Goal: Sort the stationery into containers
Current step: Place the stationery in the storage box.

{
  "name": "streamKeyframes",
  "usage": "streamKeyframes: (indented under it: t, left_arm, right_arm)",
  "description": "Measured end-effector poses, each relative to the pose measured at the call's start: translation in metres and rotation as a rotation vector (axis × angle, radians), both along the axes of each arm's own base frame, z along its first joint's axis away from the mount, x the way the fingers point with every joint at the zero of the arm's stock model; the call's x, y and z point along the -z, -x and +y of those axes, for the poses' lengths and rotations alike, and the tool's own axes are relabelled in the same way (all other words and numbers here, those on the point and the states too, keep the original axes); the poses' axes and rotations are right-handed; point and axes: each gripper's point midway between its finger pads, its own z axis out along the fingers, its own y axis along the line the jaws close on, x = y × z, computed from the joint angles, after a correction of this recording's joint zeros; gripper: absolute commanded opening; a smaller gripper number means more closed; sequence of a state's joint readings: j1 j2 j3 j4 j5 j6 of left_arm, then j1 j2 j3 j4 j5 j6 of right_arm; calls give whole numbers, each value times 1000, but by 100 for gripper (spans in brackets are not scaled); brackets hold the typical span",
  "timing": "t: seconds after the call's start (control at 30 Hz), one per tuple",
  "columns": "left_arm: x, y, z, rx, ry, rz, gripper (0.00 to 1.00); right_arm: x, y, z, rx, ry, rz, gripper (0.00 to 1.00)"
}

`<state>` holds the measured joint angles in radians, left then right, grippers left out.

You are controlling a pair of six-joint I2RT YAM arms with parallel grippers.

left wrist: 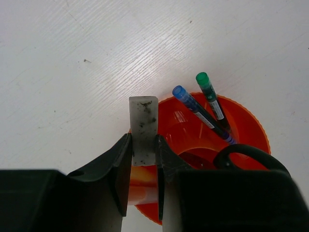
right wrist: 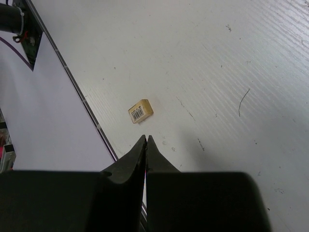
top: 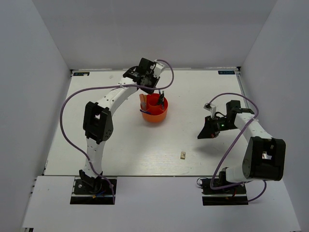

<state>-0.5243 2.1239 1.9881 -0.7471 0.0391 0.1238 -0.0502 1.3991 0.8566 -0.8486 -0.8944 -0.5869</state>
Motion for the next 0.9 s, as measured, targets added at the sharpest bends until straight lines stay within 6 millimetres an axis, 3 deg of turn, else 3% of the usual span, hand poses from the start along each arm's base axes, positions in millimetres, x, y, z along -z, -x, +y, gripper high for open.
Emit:
streamKeyframes:
  t: [0.4,0.5,0.73,0.9]
  left_arm:
    - [18,11,-6,46,-38,29,6]
    - [20,11,-6,49,-42,29,13]
    - [25,10,-1,33,-65,26,40]
    - [24,6,1,17,-71,13,51]
  right_arm:
    - [-2,1,-2,11,-18,13,0]
    - [-2,1,-2,13,-25,10,0]
    - [-3,0,-2,13,-28,5,10]
    - [-3,0,-3,13,-28,6,12]
